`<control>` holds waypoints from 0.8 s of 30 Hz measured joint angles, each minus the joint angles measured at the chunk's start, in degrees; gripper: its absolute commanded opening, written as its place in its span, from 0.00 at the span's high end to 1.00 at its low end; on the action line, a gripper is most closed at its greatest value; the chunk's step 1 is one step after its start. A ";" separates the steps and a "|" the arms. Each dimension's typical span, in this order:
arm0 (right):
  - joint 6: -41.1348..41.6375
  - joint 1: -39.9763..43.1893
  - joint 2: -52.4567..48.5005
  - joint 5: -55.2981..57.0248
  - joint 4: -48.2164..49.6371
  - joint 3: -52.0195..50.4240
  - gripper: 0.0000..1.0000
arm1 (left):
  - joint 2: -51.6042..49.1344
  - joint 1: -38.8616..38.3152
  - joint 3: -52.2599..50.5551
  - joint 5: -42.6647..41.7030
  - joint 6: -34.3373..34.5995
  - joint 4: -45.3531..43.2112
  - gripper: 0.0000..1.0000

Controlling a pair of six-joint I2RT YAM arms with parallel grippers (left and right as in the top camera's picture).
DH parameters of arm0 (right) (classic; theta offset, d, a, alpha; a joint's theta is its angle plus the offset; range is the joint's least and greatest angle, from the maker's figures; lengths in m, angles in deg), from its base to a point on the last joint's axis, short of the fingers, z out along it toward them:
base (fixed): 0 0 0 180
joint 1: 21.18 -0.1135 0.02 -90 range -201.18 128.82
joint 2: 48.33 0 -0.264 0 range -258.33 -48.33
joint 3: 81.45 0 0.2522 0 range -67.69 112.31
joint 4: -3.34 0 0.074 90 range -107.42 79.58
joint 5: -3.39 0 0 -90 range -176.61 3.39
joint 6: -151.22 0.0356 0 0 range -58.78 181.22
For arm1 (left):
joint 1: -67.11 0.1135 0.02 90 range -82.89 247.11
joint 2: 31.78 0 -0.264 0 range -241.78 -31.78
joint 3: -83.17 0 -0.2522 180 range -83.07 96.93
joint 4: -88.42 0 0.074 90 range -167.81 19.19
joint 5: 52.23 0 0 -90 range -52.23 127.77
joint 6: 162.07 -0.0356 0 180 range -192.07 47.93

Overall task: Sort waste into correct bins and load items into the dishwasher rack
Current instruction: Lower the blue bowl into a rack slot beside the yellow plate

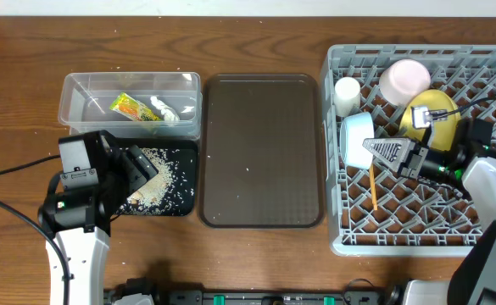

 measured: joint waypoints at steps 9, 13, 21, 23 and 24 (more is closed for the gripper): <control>-0.57 -0.07 0.20 0.74 0.04 -0.35 0.99 | 0.00 0.00 0.00 0.00 0.00 0.00 0.08; -1.20 -0.20 0.20 0.79 0.04 -0.92 0.99 | 0.00 0.00 0.00 0.00 0.02 -0.02 0.08; -1.57 -2.67 0.28 1.77 0.52 -0.94 0.99 | 0.00 0.00 0.00 0.00 0.00 0.00 0.08; -1.60 -2.64 0.28 2.75 0.52 -0.94 0.99 | 0.00 0.00 0.00 0.00 0.00 0.00 0.08; -1.62 -2.64 0.28 3.06 0.55 -0.94 0.99 | 0.00 0.00 0.00 0.00 0.02 0.00 0.08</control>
